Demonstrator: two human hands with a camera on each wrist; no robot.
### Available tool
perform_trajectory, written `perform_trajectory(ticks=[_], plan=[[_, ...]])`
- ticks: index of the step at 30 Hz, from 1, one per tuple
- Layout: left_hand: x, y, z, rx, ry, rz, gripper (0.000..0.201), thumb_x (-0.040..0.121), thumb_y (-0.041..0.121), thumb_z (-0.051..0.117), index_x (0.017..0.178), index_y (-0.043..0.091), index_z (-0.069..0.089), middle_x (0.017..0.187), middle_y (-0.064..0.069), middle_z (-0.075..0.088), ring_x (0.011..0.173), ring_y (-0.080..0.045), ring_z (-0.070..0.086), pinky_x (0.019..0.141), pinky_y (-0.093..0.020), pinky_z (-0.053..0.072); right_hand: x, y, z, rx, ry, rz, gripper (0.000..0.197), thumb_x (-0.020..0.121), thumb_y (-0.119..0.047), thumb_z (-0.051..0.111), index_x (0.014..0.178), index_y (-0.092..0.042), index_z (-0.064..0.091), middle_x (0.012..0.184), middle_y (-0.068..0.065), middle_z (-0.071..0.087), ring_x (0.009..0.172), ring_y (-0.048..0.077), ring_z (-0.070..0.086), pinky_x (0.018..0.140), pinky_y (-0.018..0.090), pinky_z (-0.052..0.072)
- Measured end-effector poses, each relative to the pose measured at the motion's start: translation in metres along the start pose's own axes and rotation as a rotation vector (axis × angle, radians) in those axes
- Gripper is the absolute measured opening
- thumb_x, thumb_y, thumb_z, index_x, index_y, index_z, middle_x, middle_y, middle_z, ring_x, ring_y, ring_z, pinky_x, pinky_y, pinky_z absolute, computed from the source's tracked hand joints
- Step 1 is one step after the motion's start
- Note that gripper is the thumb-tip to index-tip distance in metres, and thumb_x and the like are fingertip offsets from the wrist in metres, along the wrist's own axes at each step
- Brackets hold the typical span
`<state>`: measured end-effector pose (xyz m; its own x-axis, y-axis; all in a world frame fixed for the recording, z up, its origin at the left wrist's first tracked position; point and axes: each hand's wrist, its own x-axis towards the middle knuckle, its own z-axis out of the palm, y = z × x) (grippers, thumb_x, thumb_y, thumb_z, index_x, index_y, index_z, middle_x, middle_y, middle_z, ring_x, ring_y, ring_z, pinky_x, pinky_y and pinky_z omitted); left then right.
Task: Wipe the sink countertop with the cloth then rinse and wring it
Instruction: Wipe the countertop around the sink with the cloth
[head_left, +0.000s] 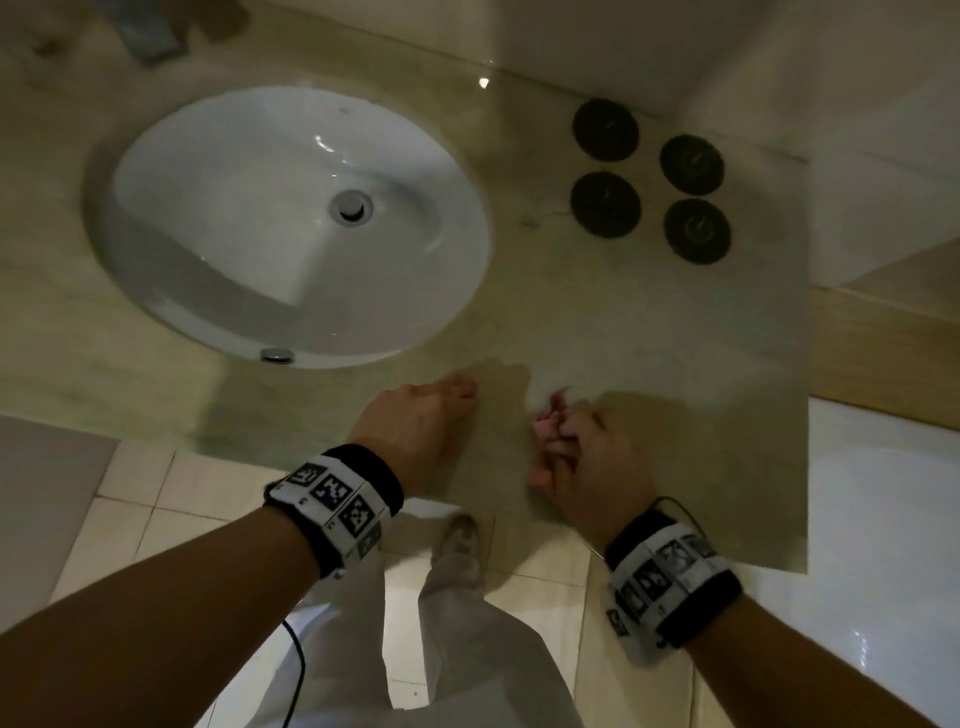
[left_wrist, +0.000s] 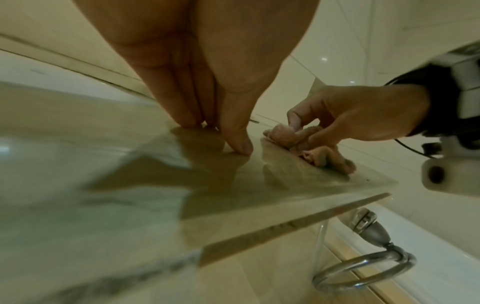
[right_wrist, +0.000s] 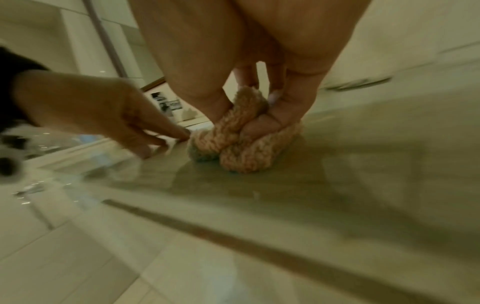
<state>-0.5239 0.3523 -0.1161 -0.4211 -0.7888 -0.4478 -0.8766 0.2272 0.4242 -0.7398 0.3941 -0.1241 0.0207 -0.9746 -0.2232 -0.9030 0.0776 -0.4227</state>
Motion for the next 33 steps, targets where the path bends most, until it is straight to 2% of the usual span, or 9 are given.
perform_trajectory(ticks=[3, 8, 12, 15, 18, 21, 23, 28, 33], plan=[[-0.006, -0.018, -0.007, -0.054, 0.008, 0.013, 0.048, 0.091, 0.022, 0.06, 0.138, 0.027, 0.055, 0.154, 0.012, 0.041, 0.132, -0.021, 0.052, 0.107, -0.032, 0.042, -0.002, -0.045, 0.021, 0.058, 0.016, -0.104, 0.03, 0.058, -0.023, 0.075, 0.082, -0.01, 0.064, 0.084, 0.006, 0.06, 0.062, 0.008, 0.04, 0.053, 0.0, 0.019], [-0.019, -0.061, -0.017, -0.051, 0.03, 0.043, 0.047, 0.089, 0.025, 0.061, 0.135, 0.036, 0.057, 0.149, 0.012, 0.048, 0.132, -0.017, 0.052, 0.102, -0.029, 0.046, 0.036, -0.096, 0.05, 0.06, -0.132, -0.122, 0.034, 0.071, -0.041, 0.051, 0.095, -0.02, 0.064, 0.099, 0.001, 0.061, 0.075, 0.012, 0.053, 0.062, 0.023, 0.049], [-0.036, -0.101, -0.029, -0.051, 0.06, 0.038, 0.037, 0.074, 0.021, 0.076, 0.11, 0.031, 0.075, 0.121, 0.007, 0.071, 0.098, -0.022, 0.073, 0.07, -0.03, 0.058, 0.056, -0.135, 0.063, -0.046, -0.208, -0.17, 0.025, 0.081, -0.033, 0.06, 0.104, -0.022, 0.062, 0.108, 0.002, 0.059, 0.083, 0.022, 0.061, 0.068, 0.035, 0.051], [-0.05, -0.128, -0.042, -0.02, 0.041, 0.013, 0.023, 0.079, 0.035, 0.058, 0.091, 0.032, 0.078, 0.094, 0.009, 0.076, 0.066, -0.018, 0.072, 0.05, -0.023, 0.05, 0.061, -0.174, 0.076, -0.1, -0.28, -0.236, 0.029, 0.085, -0.033, 0.057, 0.113, -0.023, 0.058, 0.113, 0.001, 0.054, 0.083, 0.024, 0.06, 0.07, 0.036, 0.051], [-0.067, -0.161, -0.051, -0.08, 0.092, -0.027, 0.052, 0.082, 0.046, 0.03, 0.104, 0.034, 0.075, 0.109, 0.006, 0.075, 0.082, -0.026, 0.073, 0.065, -0.031, 0.056, 0.068, -0.216, 0.092, -0.078, -0.278, -0.315, 0.027, 0.082, -0.026, 0.063, 0.108, -0.02, 0.061, 0.106, 0.005, 0.057, 0.072, 0.027, 0.062, 0.062, 0.033, 0.05], [-0.088, -0.198, -0.06, -0.101, 0.126, -0.072, 0.034, 0.075, 0.037, 0.053, 0.094, 0.028, 0.08, 0.103, 0.001, 0.078, 0.081, -0.023, 0.077, 0.058, -0.032, 0.06, 0.076, -0.258, 0.11, -0.08, -0.248, -0.385, 0.026, 0.075, -0.022, 0.071, 0.099, -0.019, 0.063, 0.096, 0.003, 0.06, 0.059, 0.024, 0.061, 0.054, 0.027, 0.046], [-0.099, -0.224, -0.06, -0.107, 0.174, -0.108, 0.036, 0.076, 0.036, 0.05, 0.092, 0.025, 0.08, 0.101, 0.0, 0.078, 0.079, -0.023, 0.077, 0.054, -0.033, 0.062, 0.081, -0.284, 0.123, -0.101, -0.257, -0.411, 0.032, 0.075, -0.023, 0.071, 0.106, -0.017, 0.063, 0.098, 0.003, 0.06, 0.061, 0.024, 0.062, 0.055, 0.029, 0.05], [-0.119, -0.258, -0.081, -0.255, 0.208, -0.238, 0.057, 0.085, 0.052, 0.031, 0.126, 0.032, 0.065, 0.139, 0.009, 0.059, 0.117, -0.022, 0.061, 0.096, -0.029, 0.046, 0.098, -0.33, 0.137, -0.052, -0.333, -0.439, 0.035, 0.075, -0.033, 0.067, 0.108, -0.024, 0.059, 0.099, 0.0, 0.056, 0.071, 0.026, 0.061, 0.063, 0.037, 0.054], [-0.122, -0.276, -0.092, -0.556, 0.385, -0.323, 0.052, 0.082, 0.058, 0.054, 0.129, 0.037, 0.061, 0.123, 0.008, 0.069, 0.11, -0.015, 0.064, 0.096, -0.027, 0.047, 0.122, -0.346, 0.119, 0.221, -0.235, -0.406, 0.025, 0.08, -0.038, 0.06, 0.101, -0.025, 0.064, 0.091, 0.001, 0.062, 0.077, 0.02, 0.062, 0.069, 0.033, 0.053]])
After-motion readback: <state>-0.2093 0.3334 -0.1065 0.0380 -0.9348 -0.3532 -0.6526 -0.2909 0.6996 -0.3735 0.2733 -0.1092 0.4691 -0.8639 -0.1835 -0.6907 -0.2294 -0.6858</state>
